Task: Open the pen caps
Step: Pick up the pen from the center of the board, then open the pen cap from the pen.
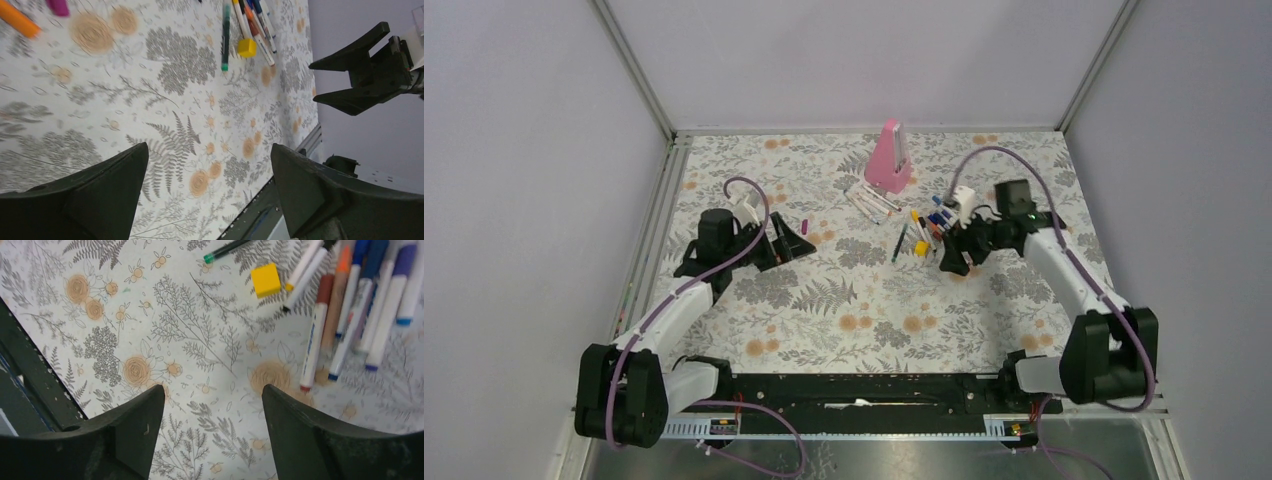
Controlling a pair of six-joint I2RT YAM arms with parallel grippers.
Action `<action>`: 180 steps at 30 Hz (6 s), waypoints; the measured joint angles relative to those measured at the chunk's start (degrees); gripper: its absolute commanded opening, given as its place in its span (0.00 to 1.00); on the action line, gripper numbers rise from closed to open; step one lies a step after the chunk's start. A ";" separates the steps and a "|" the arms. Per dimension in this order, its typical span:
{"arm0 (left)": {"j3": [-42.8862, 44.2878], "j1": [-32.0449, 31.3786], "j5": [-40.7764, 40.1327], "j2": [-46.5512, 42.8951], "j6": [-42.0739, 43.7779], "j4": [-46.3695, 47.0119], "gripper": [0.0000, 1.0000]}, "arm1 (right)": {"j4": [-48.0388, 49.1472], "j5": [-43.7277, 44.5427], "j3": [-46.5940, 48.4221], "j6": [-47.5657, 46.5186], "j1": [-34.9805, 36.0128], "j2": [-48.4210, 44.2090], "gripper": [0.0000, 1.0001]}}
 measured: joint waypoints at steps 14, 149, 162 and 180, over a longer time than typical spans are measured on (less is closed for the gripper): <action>9.22 -26.67 -20.81 8.07 -0.59 -0.48 0.99 | 19.61 -17.33 -15.04 13.07 -19.30 -15.50 0.91; 18.23 -51.04 -36.70 34.58 -13.90 45.00 0.37 | 86.66 -26.38 -34.45 84.56 -11.96 -11.37 0.00; 13.35 -46.58 -33.07 23.23 -8.13 39.95 0.99 | 74.53 -37.59 -31.15 64.46 -11.56 -11.39 0.00; 15.78 -40.06 -10.62 28.89 -7.48 46.62 0.71 | 61.88 -47.17 -29.20 50.71 -7.34 -9.01 0.00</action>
